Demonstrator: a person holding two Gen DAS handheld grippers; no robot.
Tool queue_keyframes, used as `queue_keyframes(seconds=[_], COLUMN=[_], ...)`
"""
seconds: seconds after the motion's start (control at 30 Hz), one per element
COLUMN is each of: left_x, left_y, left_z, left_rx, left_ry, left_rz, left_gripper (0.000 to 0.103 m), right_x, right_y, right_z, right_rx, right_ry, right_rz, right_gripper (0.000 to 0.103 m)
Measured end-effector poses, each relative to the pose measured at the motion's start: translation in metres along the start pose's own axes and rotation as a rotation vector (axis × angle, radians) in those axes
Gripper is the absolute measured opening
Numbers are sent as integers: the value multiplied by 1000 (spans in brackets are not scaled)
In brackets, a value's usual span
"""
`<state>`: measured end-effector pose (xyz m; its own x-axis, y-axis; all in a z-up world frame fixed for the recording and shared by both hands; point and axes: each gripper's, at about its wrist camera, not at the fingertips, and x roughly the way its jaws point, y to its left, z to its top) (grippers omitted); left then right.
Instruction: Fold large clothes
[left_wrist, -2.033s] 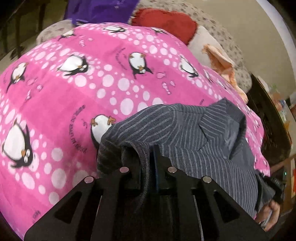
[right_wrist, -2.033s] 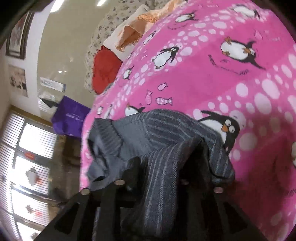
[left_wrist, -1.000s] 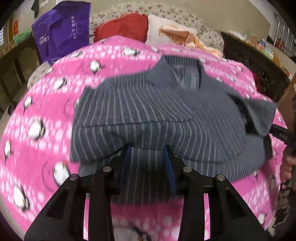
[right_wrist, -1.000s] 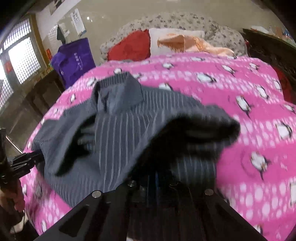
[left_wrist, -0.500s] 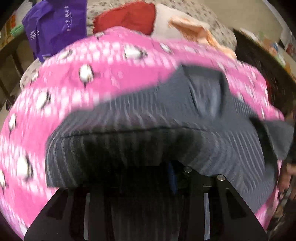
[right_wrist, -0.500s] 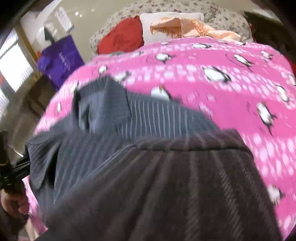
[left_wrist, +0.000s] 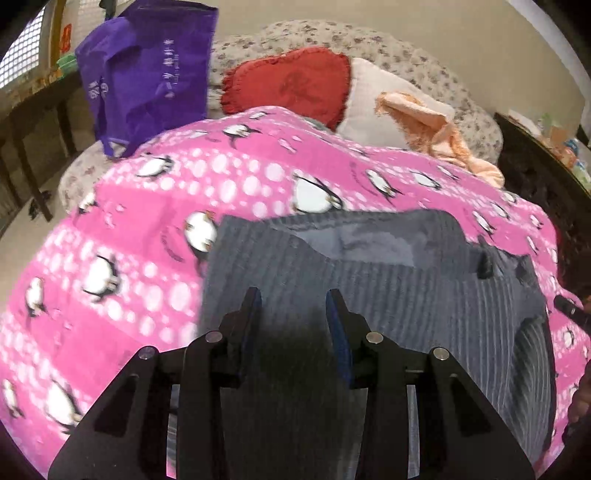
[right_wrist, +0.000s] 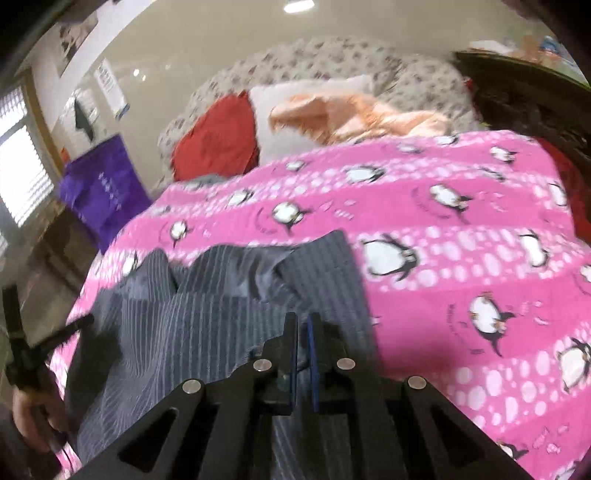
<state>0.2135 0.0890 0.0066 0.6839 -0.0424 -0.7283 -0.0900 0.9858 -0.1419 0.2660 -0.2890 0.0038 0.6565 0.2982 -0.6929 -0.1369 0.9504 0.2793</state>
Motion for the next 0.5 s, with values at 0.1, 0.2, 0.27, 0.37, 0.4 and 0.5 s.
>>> queue_keyframes(seconds=[0.1,0.2,0.27,0.37,0.4,0.5], left_x=[17,20,14,14,15,17], left_y=[-7,5,12,39,40,35], left_z=[-17,-35,-35,-34,-34,-35], left_rx=[75,72,34,-98,-106,-84], left_ry=[-4,-35,-60,-46,-40,-36], left_rz=[76,111,183,172,166,164], left_gripper=[36,36,36,42,43,47], right_x=[-3,19,20,2,-1,-9], right_y=[-6,-6,-18,-51,-57,-59], right_z=[-16,-56,-75,-81,-80,-69], right_rx=[27,-95,-153,-54,-26,11], right_ry=[32,174,163,113,121,138], right_rz=[40,29,-29,-91,-123,-145], right_gripper=[5,4,3,1,3,4])
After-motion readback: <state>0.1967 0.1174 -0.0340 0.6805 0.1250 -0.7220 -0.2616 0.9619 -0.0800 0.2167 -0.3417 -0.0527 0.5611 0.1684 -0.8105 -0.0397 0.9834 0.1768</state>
